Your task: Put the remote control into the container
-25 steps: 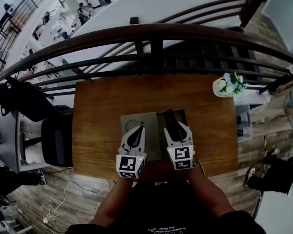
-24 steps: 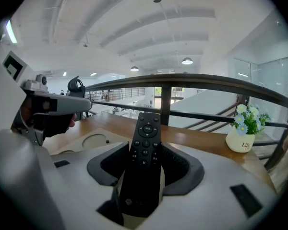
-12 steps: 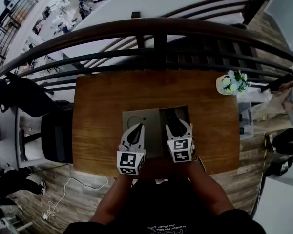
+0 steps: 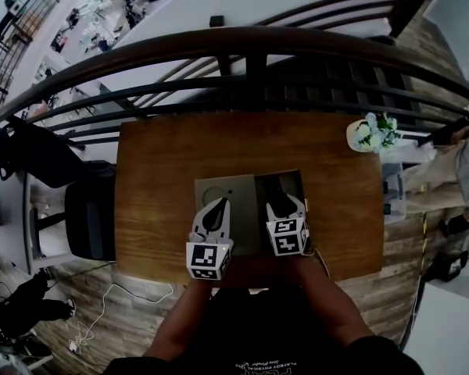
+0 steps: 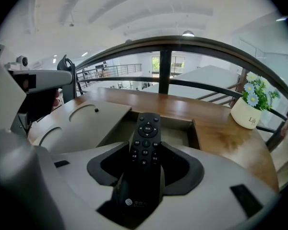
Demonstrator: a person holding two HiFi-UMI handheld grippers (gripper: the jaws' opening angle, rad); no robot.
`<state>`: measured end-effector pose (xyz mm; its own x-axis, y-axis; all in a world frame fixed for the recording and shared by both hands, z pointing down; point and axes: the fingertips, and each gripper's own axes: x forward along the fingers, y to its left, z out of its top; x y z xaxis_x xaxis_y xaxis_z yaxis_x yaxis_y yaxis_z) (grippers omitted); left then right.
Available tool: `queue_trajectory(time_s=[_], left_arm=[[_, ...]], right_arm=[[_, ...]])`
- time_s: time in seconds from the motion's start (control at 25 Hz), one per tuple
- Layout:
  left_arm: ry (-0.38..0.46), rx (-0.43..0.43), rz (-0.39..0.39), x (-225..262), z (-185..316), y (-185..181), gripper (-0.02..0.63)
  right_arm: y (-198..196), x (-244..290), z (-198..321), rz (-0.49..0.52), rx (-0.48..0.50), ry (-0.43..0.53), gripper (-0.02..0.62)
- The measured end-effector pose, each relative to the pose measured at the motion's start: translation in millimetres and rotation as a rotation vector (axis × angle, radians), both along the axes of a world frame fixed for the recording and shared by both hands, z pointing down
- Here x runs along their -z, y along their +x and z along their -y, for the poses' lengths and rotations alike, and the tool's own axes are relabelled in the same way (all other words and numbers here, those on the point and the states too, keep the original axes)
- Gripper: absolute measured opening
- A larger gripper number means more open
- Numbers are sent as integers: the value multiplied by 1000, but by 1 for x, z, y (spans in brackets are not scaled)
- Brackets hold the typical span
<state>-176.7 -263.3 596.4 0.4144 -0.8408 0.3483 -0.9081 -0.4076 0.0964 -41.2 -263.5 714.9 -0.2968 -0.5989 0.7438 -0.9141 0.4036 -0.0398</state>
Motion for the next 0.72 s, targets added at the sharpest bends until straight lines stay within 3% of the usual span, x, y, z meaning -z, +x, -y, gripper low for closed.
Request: queue_trajectory(time_s=[0.72], left_arm=[[18, 8, -3, 6, 7, -14, 8]], right_arm=[[-7, -18, 5, -24, -30, -69, 217]])
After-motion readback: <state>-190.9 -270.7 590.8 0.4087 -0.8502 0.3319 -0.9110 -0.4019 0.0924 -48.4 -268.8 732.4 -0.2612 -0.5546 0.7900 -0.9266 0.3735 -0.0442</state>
